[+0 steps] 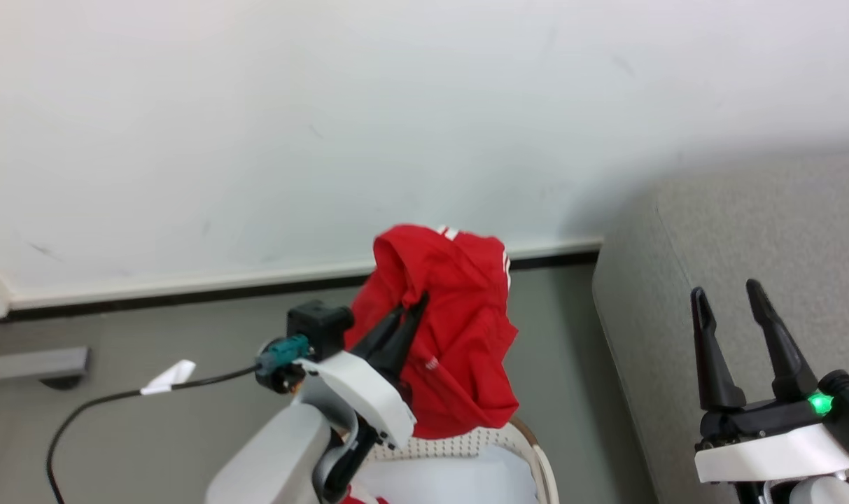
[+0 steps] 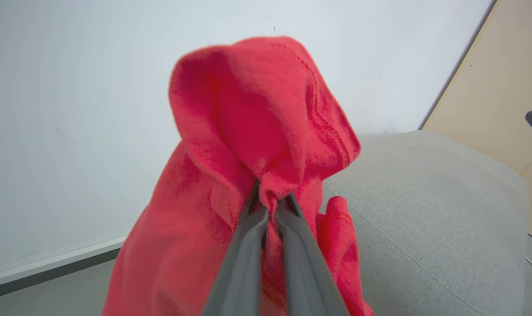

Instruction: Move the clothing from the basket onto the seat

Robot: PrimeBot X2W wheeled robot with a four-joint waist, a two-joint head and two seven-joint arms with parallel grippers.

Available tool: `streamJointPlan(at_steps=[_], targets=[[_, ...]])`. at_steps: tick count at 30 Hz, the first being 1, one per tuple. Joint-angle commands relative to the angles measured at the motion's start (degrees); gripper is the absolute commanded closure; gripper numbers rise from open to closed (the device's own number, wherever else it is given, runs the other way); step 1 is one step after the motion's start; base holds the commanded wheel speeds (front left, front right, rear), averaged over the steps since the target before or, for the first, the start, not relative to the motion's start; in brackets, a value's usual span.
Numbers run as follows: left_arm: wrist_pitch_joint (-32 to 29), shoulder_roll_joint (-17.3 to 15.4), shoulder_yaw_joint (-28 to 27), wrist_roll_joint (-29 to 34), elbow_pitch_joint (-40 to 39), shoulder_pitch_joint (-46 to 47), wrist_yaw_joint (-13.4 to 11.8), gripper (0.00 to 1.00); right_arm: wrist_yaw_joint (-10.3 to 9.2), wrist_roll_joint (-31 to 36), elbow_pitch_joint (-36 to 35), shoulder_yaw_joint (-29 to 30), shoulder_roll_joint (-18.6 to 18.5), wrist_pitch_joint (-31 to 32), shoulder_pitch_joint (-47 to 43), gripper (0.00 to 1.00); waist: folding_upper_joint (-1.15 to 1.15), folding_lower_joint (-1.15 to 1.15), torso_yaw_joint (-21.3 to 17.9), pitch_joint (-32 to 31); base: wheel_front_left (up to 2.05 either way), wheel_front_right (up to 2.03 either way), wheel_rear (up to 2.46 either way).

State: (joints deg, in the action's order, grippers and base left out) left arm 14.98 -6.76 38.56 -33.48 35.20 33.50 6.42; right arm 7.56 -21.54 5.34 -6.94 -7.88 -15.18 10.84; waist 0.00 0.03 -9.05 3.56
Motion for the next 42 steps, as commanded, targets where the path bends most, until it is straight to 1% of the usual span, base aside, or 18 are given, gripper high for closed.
streamJointPlan(at_steps=[1,8,11,14,16,19,23,27,34,36,40,42], targets=[[-0.3,-1.3,-0.5,-0.5,-2.6,-0.6,-0.7,1.00,-0.14,-0.8,0.2,-0.4,-0.3,0.1,-1.1,0.00,0.00,-0.03,2.3,-4.1,0.00,0.00,0.00],[-3.7,-5.2,-2.3,-0.7,-13.6,-0.9,-3.9,1.00,-0.14,-1.5,0.6,-4.1,-0.4,0.1,-2.3,0.00,0.00,-0.03,2.5,-5.6,0.00,0.00,0.00],[-4.9,-6.1,-2.7,-1.1,-16.6,-1.4,-5.0,1.00,-0.14,-2.1,0.9,-6.3,-0.9,0.1,-1.8,0.00,0.00,-0.03,2.5,-5.7,0.00,0.00,0.00],[-5.7,-6.6,-2.7,-1.1,-18.6,-1.9,-5.7,1.00,-0.14,-4.0,1.0,-10.2,-1.8,0.1,-1.2,0.00,0.00,-0.03,2.6,-5.8,0.00,0.00,0.00],[-6.2,-6.8,-2.5,-1.1,-19.5,-2.1,-6.0,1.00,-0.14,-6.0,0.7,-14.1,-2.9,0.1,-0.6,0.00,0.00,-0.03,2.8,-5.8,0.00,0.00,0.00],[-6.7,-6.7,-2.1,-1.3,-20.2,-2.1,-6.1,1.00,-0.14,-8.0,0.5,-19.8,-4.6,0.1,0.9,0.00,0.00,-0.03,3.2,-5.8,0.00,0.00,0.00],[-7.3,-6.2,-1.5,-1.4,-20.6,-1.6,-6.0,1.00,-0.14,-9.2,1.0,-27.9,-6.3,0.1,4.1,0.00,0.00,-0.03,3.8,-5.8,0.00,0.00,0.00],[-7.6,-5.4,-0.6,-1.3,-20.3,-1.0,-5.6,1.00,-0.14,-11.1,4.8,-35.2,-7.4,0.1,7.8,0.00,0.00,-0.03,4.6,-6.0,0.00,0.00,0.00],[-7.9,-3.8,1.0,-1.4,-19.2,-0.1,-4.9,1.00,-0.14,-15.2,10.3,-45.6,-5.9,0.1,14.9,0.00,0.00,-0.03,6.6,-6.3,0.00,0.00,0.00],[-8.0,-3.3,1.4,-1.5,-18.8,0.1,-4.7,1.00,-0.14,-16.1,13.0,-48.2,-5.5,0.1,16.6,0.00,0.00,-0.03,7.3,-6.3,0.00,0.00,0.00],[-8.2,-2.0,2.5,-1.7,-18.6,0.4,-4.3,1.00,-0.14,-18.5,18.1,-51.6,-3.3,0.1,19.9,0.00,0.00,-0.03,8.6,-6.2,0.00,0.00,0.00],[-8.2,-1.6,2.8,-1.7,-18.6,0.4,-4.1,1.00,-0.14,-19.3,19.3,-52.4,-2.9,0.1,20.5,0.00,0.00,-0.03,8.9,-6.2,0.00,0.00,0.00]])
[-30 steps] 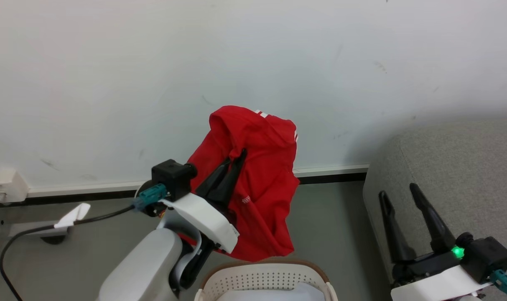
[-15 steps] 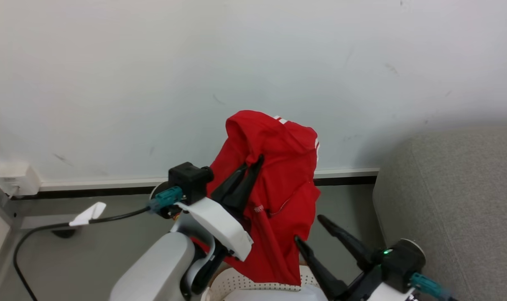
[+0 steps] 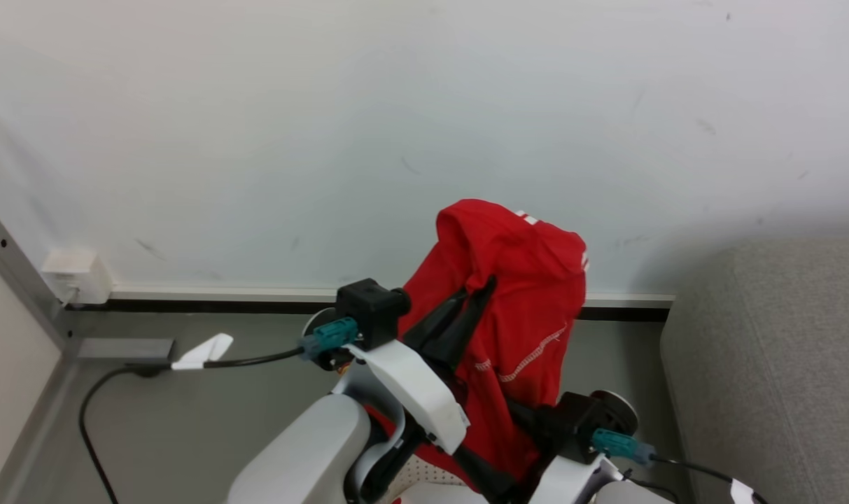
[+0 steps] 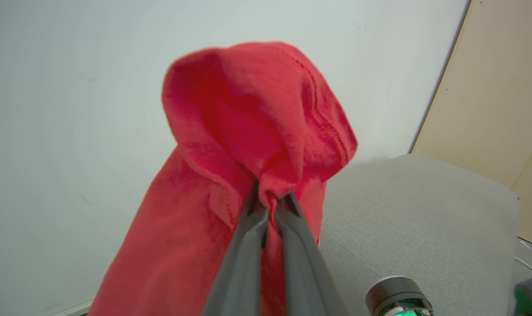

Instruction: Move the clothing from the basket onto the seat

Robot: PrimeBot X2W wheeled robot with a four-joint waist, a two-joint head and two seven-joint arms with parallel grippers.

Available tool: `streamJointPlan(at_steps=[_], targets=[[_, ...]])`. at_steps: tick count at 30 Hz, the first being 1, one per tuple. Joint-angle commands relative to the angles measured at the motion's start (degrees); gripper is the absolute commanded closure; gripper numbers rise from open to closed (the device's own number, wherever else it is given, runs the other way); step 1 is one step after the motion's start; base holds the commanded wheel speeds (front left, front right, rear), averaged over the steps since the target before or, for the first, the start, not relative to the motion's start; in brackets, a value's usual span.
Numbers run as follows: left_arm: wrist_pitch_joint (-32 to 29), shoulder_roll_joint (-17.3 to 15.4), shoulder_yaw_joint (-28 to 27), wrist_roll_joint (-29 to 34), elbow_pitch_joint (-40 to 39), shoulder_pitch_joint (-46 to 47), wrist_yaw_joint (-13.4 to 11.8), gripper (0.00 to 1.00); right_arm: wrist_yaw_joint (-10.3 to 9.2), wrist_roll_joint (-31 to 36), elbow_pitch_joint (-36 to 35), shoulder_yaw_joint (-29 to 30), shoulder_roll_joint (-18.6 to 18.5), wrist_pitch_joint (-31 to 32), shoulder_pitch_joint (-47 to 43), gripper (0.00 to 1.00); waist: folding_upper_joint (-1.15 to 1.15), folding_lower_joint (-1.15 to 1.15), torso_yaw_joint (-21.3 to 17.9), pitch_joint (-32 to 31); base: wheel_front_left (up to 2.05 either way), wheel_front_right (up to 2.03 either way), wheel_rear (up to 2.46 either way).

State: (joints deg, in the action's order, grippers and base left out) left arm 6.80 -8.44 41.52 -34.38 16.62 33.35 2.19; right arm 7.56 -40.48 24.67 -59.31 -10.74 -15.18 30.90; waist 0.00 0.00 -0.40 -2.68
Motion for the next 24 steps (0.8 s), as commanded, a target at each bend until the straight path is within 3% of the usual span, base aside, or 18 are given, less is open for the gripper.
streamJointPlan(at_steps=[1,5,10,11,12,13,20,24], targets=[[-0.1,0.3,0.2,-0.9,0.0,0.5,0.2,1.00,-0.14,-0.8,1.5,-0.9,0.4,0.1,1.2,0.00,0.00,0.00,0.6,0.1,0.00,0.00,0.00],[-0.5,1.5,1.2,-1.1,0.1,0.8,0.6,1.00,-0.14,-3.8,8.1,-3.8,2.3,0.1,3.6,0.00,0.00,0.00,1.8,0.2,0.00,0.00,0.00],[-0.9,2.8,2.3,-1.6,-0.2,1.1,0.8,1.00,-0.14,-6.2,13.5,-3.1,4.6,0.1,5.4,0.00,0.00,0.00,3.2,0.3,0.00,0.00,0.00],[-0.9,3.0,2.4,-1.7,-0.3,1.1,0.8,1.00,-0.14,-6.4,14.4,-2.7,4.8,0.1,5.6,0.05,0.00,0.00,3.4,0.3,0.00,0.00,0.00],[-0.9,3.1,2.6,-1.9,-0.3,1.1,0.8,1.00,-0.14,-6.6,15.2,-2.5,5.1,0.1,5.7,0.82,0.00,0.00,3.6,0.3,0.00,0.00,0.00],[-0.8,3.2,2.7,-2.0,-0.3,1.1,0.8,1.00,-0.14,-6.7,15.8,-2.0,5.4,0.1,5.7,1.00,0.00,0.00,3.7,0.3,0.00,0.00,0.00],[0.1,2.6,2.1,-2.5,0.6,0.2,0.2,1.00,-0.14,-4.1,16.6,4.4,5.4,0.1,3.5,1.00,0.00,0.00,3.5,0.1,0.00,0.00,0.00],[0.5,2.5,1.8,-3.0,0.9,-0.3,-0.2,1.00,-0.14,-1.4,14.2,11.8,4.2,0.1,0.3,1.00,0.00,0.00,2.8,-0.1,0.00,0.00,0.00]])
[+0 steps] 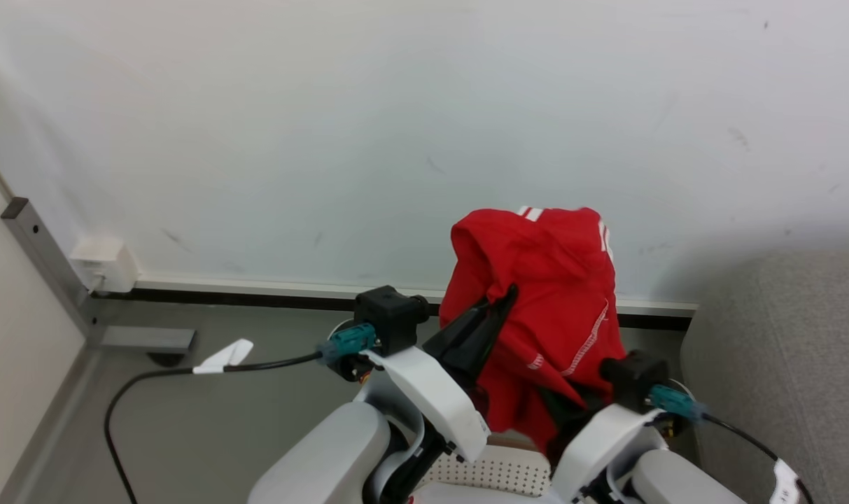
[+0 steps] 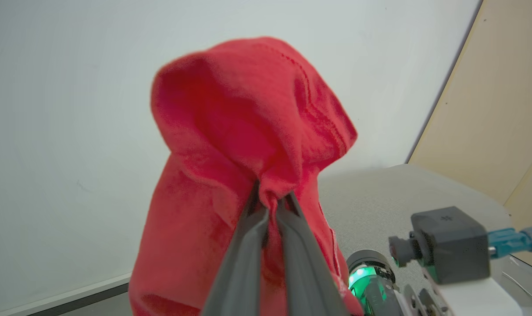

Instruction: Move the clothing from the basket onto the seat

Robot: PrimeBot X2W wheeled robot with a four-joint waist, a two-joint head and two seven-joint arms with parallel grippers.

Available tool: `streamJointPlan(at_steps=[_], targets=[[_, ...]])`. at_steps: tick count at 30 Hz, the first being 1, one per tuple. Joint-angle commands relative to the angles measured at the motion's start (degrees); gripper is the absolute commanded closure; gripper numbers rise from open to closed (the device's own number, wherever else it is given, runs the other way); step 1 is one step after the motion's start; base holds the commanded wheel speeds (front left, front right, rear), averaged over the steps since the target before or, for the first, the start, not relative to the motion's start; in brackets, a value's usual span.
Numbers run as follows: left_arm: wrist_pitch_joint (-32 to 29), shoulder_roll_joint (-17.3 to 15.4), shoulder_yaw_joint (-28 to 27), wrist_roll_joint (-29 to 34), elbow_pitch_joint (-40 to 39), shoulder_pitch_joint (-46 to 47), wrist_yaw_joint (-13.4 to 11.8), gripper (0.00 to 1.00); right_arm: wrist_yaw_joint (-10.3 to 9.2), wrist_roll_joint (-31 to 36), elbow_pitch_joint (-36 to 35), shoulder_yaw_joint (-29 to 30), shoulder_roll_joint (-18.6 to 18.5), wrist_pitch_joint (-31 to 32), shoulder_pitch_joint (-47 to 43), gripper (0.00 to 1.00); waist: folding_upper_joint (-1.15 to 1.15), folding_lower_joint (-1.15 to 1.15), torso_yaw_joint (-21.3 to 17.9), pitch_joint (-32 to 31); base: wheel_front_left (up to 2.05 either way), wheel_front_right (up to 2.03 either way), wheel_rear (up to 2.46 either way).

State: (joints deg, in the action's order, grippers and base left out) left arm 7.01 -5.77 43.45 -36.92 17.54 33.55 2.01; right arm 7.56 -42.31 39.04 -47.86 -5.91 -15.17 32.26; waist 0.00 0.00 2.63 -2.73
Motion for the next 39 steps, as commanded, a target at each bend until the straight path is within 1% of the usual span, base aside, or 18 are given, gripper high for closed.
streamJointPlan(at_steps=[1,2,3,4,5,7,13,18,19,26,31,34,36,39], targets=[[0.3,-0.1,-0.1,-0.5,0.0,-0.7,0.0,1.00,-0.14,1.5,-1.1,2.7,-1.0,0.1,-2.0,1.00,0.00,0.00,-0.5,-0.1,0.00,0.00,0.00],[0.4,-0.1,0.0,-0.5,-0.1,-0.9,-0.1,1.00,-0.14,2.9,-2.1,4.8,-1.2,0.1,-2.8,1.00,0.00,0.00,-0.9,-0.1,0.00,0.00,0.00],[0.5,-0.2,0.3,-0.2,-0.2,-0.9,-0.2,0.72,-0.14,4.2,-3.2,6.8,-1.4,0.0,-3.8,1.00,0.00,0.00,-1.3,-0.2,0.00,0.00,0.00],[0.7,-0.3,0.7,0.7,-0.5,-0.7,-0.4,0.15,-0.14,5.6,-4.3,8.6,-1.5,0.0,-4.8,1.00,0.00,0.00,-1.8,-0.2,0.00,0.00,0.00],[0.8,-0.3,0.8,0.8,-1.0,-0.9,-0.4,0.00,-0.14,6.9,-5.5,10.2,-1.6,0.1,-5.8,1.00,0.00,0.00,-2.3,-0.2,0.00,0.00,0.00],[0.9,-0.1,1.2,0.4,-2.0,-1.7,-0.4,0.00,-0.14,9.2,-7.5,12.9,-2.1,0.1,-7.5,1.00,0.00,0.00,-3.3,-0.2,0.00,0.00,0.00],[1.0,-1.6,1.3,0.2,-4.0,-3.7,-1.3,0.00,-0.14,14.6,-14.4,20.2,-4.1,0.0,-10.2,1.00,0.00,0.00,-7.5,0.1,0.00,0.00,0.00],[2.5,-2.8,1.2,0.8,-5.5,-5.2,-1.9,0.00,-0.14,17.7,-19.3,25.4,-6.3,0.0,-10.6,1.00,0.00,0.00,-12.6,0.6,0.00,0.00,0.00],[3.0,-3.1,1.3,1.2,-5.9,-5.5,-2.0,0.00,-0.14,18.7,-21.3,27.4,-7.1,0.0,-10.5,1.00,0.00,0.00,-14.7,0.9,0.00,0.00,0.00],[4.8,-3.9,1.5,2.4,-6.2,-5.7,-1.8,0.00,-0.14,19.5,-27.9,31.8,-9.5,0.0,-9.5,1.00,0.00,0.00,-22.5,1.9,0.00,0.00,0.00],[5.5,-4.1,2.1,2.9,-6.0,-5.4,-1.2,0.00,-0.14,19.3,-30.6,33.4,-11.4,0.0,-9.4,1.00,0.00,0.00,-27.8,2.6,0.00,0.00,0.00],[5.9,-4.3,2.4,3.3,-5.7,-5.2,-1.1,0.00,-0.14,18.8,-31.9,34.4,-11.9,0.0,-10.2,1.00,0.00,0.00,-30.6,3.0,0.00,0.00,0.00],[6.0,-4.2,2.8,3.5,-5.6,-4.7,-0.7,0.00,-0.14,18.7,-32.9,35.7,-12.2,0.0,-11.0,1.00,0.00,0.00,-31.7,3.7,0.00,0.00,0.00],[6.1,-3.9,3.5,4.1,-4.9,-3.7,0.2,0.00,-0.14,18.7,-34.3,37.4,-11.9,0.0,-12.0,1.00,0.00,0.00,-32.3,4.6,0.00,0.00,0.00]])
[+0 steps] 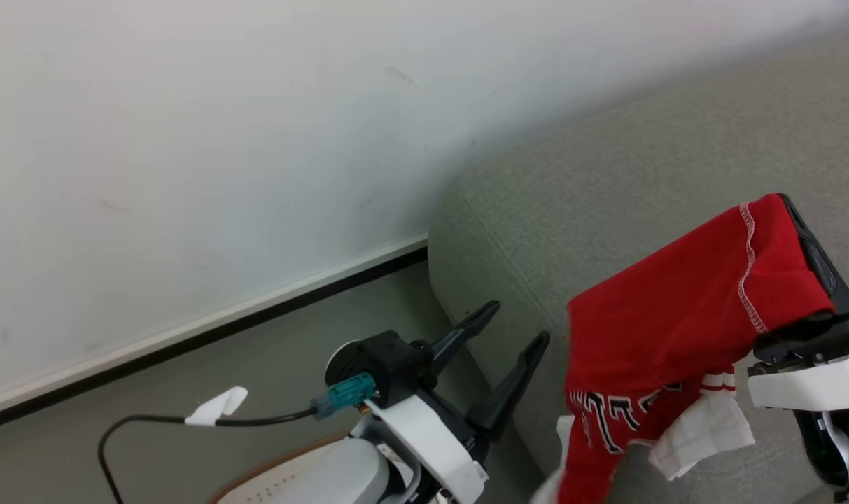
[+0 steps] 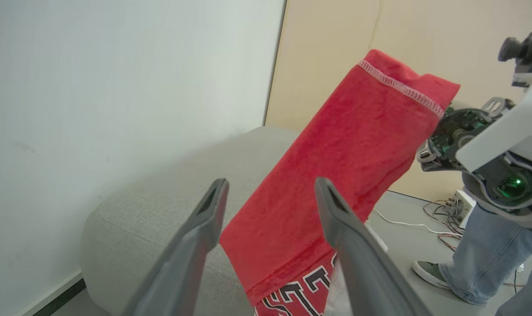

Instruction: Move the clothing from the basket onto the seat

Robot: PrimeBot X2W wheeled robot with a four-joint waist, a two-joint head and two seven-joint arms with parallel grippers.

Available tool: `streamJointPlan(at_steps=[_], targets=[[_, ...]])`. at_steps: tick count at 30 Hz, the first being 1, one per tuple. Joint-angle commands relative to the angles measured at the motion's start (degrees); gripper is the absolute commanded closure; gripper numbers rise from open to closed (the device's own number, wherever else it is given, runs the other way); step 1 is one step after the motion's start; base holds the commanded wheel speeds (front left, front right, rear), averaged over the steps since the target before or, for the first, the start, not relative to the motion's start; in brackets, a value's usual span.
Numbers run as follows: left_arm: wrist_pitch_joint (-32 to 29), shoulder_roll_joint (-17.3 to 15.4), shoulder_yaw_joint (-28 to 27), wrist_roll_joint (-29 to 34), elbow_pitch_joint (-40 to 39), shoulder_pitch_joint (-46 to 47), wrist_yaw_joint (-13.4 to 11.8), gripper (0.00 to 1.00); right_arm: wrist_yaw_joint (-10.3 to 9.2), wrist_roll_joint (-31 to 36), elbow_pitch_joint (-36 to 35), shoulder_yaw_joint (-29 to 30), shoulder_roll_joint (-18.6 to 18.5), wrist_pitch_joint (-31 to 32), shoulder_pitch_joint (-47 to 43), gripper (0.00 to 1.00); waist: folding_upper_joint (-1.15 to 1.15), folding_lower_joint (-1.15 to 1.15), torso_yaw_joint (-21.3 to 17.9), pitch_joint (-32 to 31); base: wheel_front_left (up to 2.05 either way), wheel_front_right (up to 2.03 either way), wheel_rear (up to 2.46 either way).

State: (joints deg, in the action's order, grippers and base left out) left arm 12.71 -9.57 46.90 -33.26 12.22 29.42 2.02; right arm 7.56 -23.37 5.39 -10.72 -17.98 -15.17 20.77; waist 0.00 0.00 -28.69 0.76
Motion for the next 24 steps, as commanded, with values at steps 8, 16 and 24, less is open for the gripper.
streamJointPlan(at_steps=[8,16,24], targets=[[0.7,0.3,0.6,0.5,2.7,2.0,1.2,0.00,-0.14,-2.8,-1.3,0.7,0.7,0.0,2.3,1.00,0.00,0.00,-1.8,3.1,0.00,0.00,0.00],[-2.2,-1.8,0.5,1.8,1.0,4.6,-0.1,0.00,-0.14,-8.8,3.2,-0.2,-5.5,0.0,19.7,1.00,0.00,0.00,-1.0,11.6,0.00,0.00,0.00],[-5.5,-3.9,0.9,4.1,-3.0,9.3,-0.2,0.00,-0.14,-13.6,10.8,7.2,-14.9,0.1,36.1,1.00,0.00,0.00,4.3,22.5,0.00,0.00,0.00]])
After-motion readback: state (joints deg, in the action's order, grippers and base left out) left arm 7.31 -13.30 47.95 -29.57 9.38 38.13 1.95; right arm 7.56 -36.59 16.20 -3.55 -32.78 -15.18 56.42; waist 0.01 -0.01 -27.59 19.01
